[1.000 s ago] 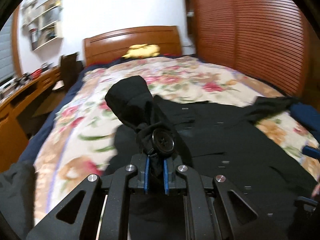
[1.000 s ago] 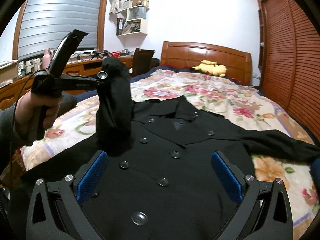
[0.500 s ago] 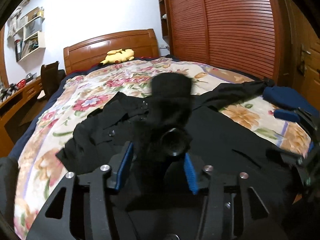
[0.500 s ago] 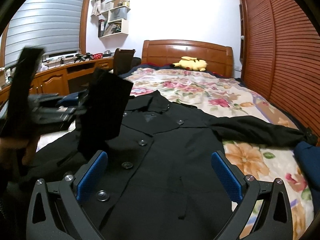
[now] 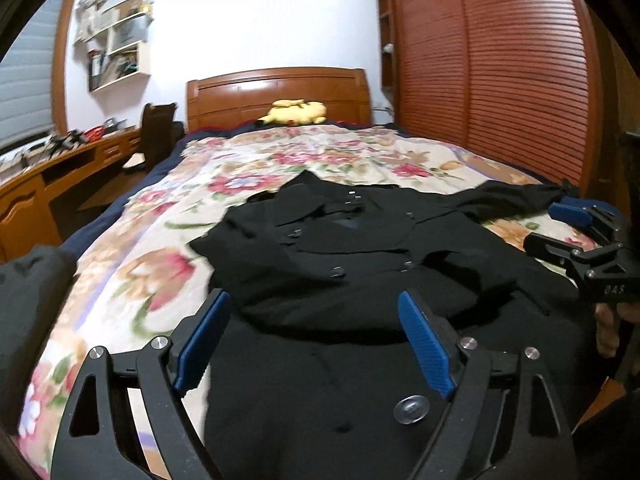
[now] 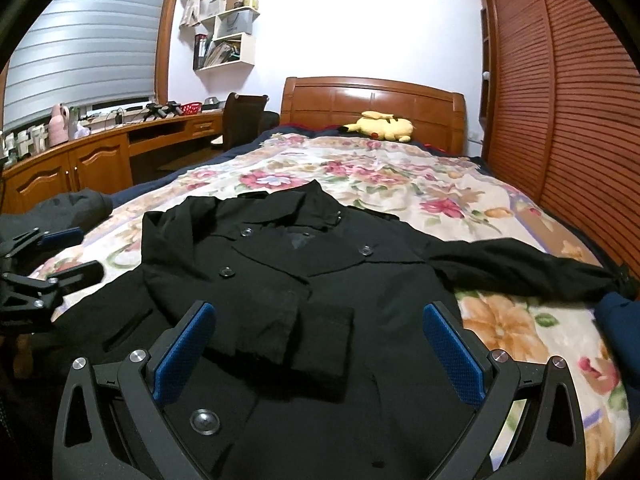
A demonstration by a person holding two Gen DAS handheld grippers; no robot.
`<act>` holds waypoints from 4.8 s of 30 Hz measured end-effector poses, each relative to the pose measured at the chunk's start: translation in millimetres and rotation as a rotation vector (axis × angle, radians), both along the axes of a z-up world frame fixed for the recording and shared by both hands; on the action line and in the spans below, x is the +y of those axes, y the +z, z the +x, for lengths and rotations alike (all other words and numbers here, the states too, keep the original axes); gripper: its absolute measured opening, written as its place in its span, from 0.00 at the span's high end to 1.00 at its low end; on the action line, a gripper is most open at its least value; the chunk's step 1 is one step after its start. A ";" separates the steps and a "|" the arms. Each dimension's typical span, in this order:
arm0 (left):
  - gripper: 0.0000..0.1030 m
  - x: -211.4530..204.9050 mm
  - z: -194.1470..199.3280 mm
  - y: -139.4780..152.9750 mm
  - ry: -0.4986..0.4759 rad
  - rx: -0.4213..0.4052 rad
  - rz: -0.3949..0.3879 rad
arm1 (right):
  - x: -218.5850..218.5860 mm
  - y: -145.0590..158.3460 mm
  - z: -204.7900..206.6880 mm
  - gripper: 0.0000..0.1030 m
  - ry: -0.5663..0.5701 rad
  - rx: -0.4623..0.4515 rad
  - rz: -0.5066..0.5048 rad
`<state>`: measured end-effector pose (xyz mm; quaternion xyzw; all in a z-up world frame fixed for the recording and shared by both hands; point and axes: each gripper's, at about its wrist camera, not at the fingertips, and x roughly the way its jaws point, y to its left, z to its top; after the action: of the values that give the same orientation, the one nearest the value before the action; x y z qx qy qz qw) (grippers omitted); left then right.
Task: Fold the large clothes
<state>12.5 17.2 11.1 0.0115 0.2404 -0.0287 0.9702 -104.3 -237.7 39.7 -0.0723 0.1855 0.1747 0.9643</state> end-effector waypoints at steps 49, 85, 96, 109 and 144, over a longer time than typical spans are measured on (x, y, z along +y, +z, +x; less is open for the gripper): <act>0.16 24.4 -12.1 -12.7 0.011 -0.025 -0.067 | -40.1 -16.7 2.6 0.92 0.004 0.075 0.088; 0.16 31.0 -0.9 -33.7 -0.005 0.068 -0.046 | -68.6 -24.4 48.5 0.40 -0.145 0.371 -0.029; 0.16 29.6 1.4 -34.5 -0.009 0.071 -0.040 | -42.4 -25.5 58.6 0.88 0.021 0.340 -0.110; 0.16 35.4 -0.8 -34.3 0.008 0.064 -0.054 | -15.3 36.0 26.5 0.89 -0.089 -0.114 -0.284; 0.16 29.4 -6.9 -34.1 -0.013 0.065 -0.042 | -14.4 -12.7 52.1 0.66 0.017 0.210 -0.124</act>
<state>5.6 46.7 -23.0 -0.0081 0.2711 -0.0404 0.9617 -52.2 -252.0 27.0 -0.1146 0.2953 0.1774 0.9318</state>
